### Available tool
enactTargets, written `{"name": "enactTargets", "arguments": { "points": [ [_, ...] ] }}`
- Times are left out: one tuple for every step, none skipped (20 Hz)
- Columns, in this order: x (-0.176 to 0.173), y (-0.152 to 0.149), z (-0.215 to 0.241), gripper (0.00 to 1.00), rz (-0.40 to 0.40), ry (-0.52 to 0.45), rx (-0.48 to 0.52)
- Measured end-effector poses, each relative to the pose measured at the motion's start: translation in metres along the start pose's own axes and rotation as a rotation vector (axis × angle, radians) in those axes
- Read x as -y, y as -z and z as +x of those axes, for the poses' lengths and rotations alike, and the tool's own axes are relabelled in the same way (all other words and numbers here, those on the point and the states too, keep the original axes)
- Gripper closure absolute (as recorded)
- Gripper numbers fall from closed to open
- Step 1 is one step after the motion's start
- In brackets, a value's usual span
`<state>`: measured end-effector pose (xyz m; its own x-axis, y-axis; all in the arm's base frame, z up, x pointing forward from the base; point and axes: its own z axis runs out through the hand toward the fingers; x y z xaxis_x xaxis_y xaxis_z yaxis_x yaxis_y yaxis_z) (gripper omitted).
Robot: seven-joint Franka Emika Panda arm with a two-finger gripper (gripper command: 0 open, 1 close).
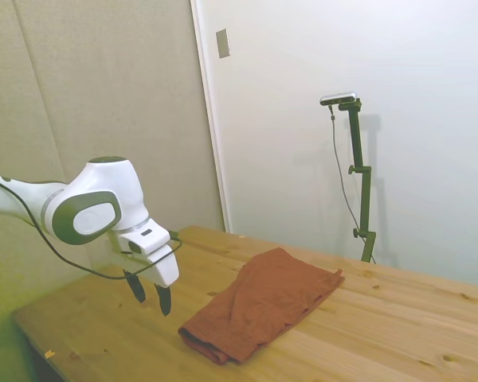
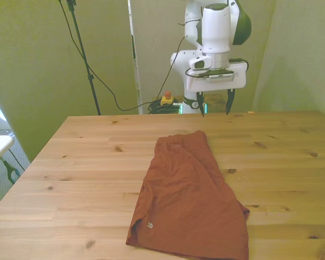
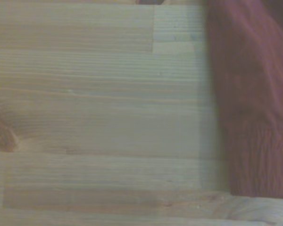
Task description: Unfold the shorts
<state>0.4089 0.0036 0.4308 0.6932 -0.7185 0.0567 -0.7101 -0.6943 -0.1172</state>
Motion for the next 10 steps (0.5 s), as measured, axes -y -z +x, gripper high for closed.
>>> {"name": "enactTargets", "arguments": {
  "points": [
    [0.0, 0.0, 0.0, 0.0, -0.001, 0.0, -0.001],
    [-0.001, -0.001, 0.0, 0.0, -0.01, 0.004, -0.006],
    [-0.003, -0.004, -0.001, 0.0, -0.023, 0.011, -0.006],
    [-0.005, -0.004, 0.0, 0.0, -0.028, 0.01, -0.003],
    [-0.008, -0.002, 0.004, 0.0, -0.032, 0.003, 0.004],
    [-0.013, 0.003, 0.012, 0.0, -0.032, -0.011, 0.004],
    [-0.02, 0.01, 0.026, 0.0, -0.03, -0.032, 0.002],
    [-0.03, 0.017, 0.044, 0.0, -0.028, -0.054, 0.002],
    [-0.041, 0.023, 0.065, 0.0, -0.021, -0.082, 0.003],
    [-0.052, 0.026, 0.088, 0.0, -0.016, -0.116, 0.005]
  ]
}}
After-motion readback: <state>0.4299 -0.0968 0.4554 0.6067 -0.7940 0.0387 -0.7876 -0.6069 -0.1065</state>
